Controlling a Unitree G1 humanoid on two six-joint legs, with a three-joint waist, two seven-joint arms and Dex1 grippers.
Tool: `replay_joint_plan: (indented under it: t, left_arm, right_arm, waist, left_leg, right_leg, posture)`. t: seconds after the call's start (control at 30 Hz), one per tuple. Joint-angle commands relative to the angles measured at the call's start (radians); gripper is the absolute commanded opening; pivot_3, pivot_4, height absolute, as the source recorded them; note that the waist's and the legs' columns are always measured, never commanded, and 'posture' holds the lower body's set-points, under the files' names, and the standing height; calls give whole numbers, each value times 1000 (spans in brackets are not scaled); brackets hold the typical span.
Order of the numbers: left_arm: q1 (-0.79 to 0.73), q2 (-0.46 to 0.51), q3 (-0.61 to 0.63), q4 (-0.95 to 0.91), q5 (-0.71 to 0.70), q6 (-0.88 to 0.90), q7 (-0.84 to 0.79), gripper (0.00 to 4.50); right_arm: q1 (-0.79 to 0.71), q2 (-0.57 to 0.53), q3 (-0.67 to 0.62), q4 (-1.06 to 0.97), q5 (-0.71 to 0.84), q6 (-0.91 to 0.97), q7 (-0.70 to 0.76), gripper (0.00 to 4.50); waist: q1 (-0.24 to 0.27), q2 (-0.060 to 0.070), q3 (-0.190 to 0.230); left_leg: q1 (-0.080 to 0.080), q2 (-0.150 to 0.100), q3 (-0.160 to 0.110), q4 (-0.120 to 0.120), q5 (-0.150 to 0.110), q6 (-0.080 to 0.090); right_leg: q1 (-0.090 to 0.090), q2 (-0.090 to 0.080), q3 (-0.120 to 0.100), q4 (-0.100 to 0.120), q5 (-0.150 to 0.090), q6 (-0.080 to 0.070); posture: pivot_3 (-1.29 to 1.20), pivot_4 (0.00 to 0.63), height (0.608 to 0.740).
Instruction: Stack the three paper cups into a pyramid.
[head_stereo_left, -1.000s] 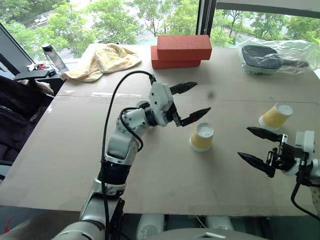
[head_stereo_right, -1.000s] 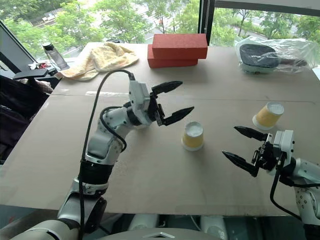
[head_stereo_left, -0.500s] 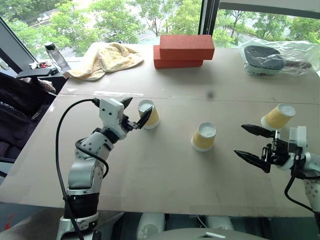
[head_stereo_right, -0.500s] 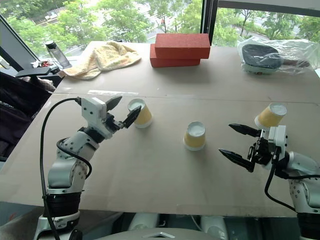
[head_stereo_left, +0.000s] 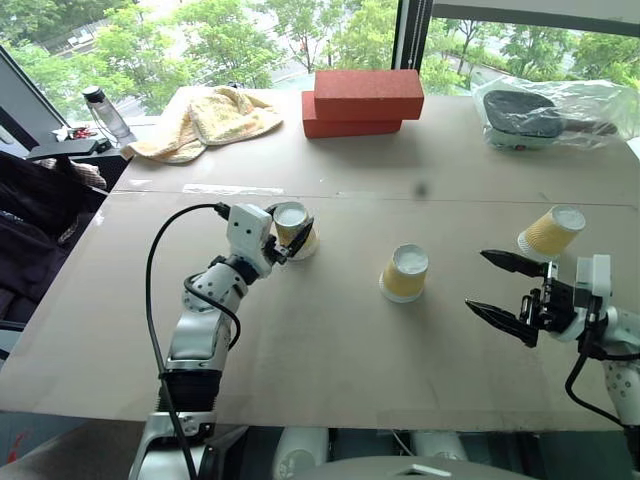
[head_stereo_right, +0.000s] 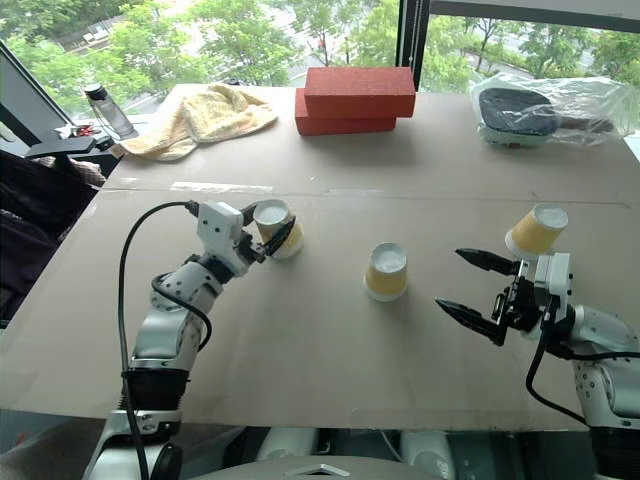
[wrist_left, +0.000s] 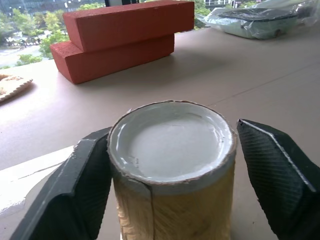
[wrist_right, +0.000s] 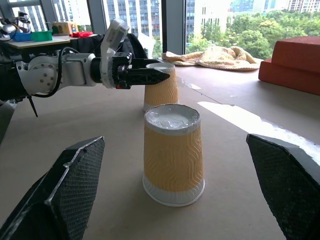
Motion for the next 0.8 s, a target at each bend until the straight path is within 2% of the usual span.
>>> replay_joint_plan:
  t: [0.03,0.43,0.8]
  left_arm:
    - [4,5,4,-42,-29,-15,-28,2401]
    - [67,86,-107,-180,-94,102,-237,2401]
    - [10,7,-248,-137,-99,109,-338,2401]
  right_arm:
    - [6,-3,-25,-36,12,-18,0,4500]
    - [6,-8,-29,-34,12,-12,-1,4500]
    - [11,-5,-29,-46,3,-18,-17,4500]
  waist:
    - [0,0,0]
    - [0,0,0]
    - [1,1,0]
  left_leg:
    - [0,0,0,0,0,0]
    - [0,0,0,0,0,0]
    - [0,-1,0,0,0,0]
  right_leg:
    - [0,0,0,0,0,0]
    - [0,-1,1,0,0,0]
    - [1,-1,1,0,0,0]
  posture:
    - [0,150,730]
    - [0,150,730]
    - [0,150,730]
